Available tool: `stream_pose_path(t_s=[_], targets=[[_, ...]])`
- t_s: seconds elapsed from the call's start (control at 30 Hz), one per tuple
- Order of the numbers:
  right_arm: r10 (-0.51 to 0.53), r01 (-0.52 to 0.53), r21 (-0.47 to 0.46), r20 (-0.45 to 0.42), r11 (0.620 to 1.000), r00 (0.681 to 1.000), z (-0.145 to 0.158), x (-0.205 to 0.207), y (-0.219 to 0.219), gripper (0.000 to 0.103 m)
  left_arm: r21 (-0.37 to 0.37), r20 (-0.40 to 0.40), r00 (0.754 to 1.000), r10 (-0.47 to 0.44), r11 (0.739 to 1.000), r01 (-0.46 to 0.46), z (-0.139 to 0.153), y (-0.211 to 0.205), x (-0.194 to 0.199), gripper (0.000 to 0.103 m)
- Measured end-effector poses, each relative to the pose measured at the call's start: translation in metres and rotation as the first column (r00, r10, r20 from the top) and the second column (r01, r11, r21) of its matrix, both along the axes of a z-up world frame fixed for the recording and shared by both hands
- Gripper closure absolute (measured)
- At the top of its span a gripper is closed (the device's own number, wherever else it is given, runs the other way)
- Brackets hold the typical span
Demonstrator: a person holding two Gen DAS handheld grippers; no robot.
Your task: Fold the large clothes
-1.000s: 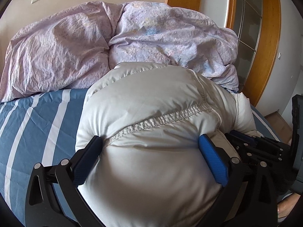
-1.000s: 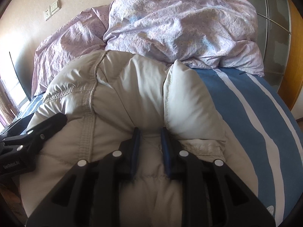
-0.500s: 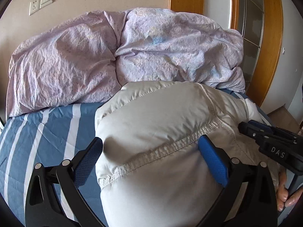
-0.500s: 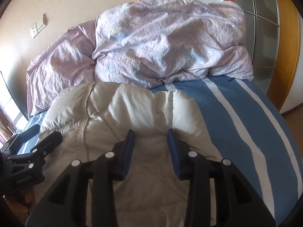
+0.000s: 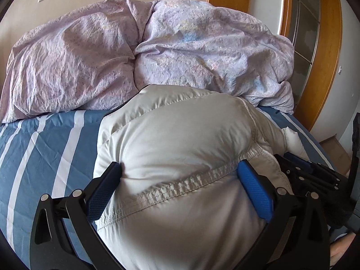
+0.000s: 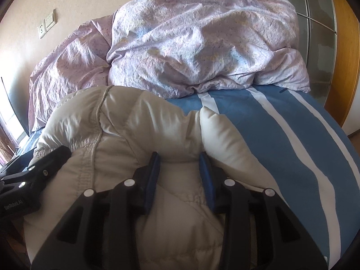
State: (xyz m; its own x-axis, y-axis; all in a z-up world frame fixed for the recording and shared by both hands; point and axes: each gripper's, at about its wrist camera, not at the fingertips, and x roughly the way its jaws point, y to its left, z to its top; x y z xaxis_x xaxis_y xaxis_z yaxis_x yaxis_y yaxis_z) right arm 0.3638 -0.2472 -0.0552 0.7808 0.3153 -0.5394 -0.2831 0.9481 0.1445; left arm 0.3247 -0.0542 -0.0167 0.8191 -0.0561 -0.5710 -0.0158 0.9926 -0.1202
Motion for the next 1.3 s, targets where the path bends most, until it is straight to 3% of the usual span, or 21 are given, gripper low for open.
stream_pose_path(t_s=[0.2,0.3,0.5,0.73,1.3], targets=[[-0.032,0.03,-0.049,-0.039,0.998,0.999,0.006,-0.003,0.005,0.064,0.047,-0.018,1.0,0.007,0.999,-0.006,0.007,-0.003,-0.006,0.001],[-0.031,0.031,0.002,-0.032,1.0,0.999,0.018,-0.036,-0.003,0.058,0.022,-0.011,1.0,-0.025,0.999,0.025,0.015,0.001,-0.029,0.001],[-0.01,0.009,0.028,0.016,1.0,1.0,0.018,-0.082,-0.01,0.056,-0.006,-0.005,0.998,-0.056,0.998,0.056,0.011,-0.001,-0.058,0.001],[-0.021,0.023,-0.066,0.03,0.998,0.999,-0.004,-0.078,0.004,0.054,0.052,-0.002,1.0,-0.024,0.998,0.025,-0.001,-0.012,-0.052,0.001],[-0.026,0.03,-0.102,0.033,0.994,0.999,-0.02,-0.069,0.012,0.053,0.092,0.035,0.999,0.017,0.996,-0.02,-0.018,-0.018,-0.049,0.001]])
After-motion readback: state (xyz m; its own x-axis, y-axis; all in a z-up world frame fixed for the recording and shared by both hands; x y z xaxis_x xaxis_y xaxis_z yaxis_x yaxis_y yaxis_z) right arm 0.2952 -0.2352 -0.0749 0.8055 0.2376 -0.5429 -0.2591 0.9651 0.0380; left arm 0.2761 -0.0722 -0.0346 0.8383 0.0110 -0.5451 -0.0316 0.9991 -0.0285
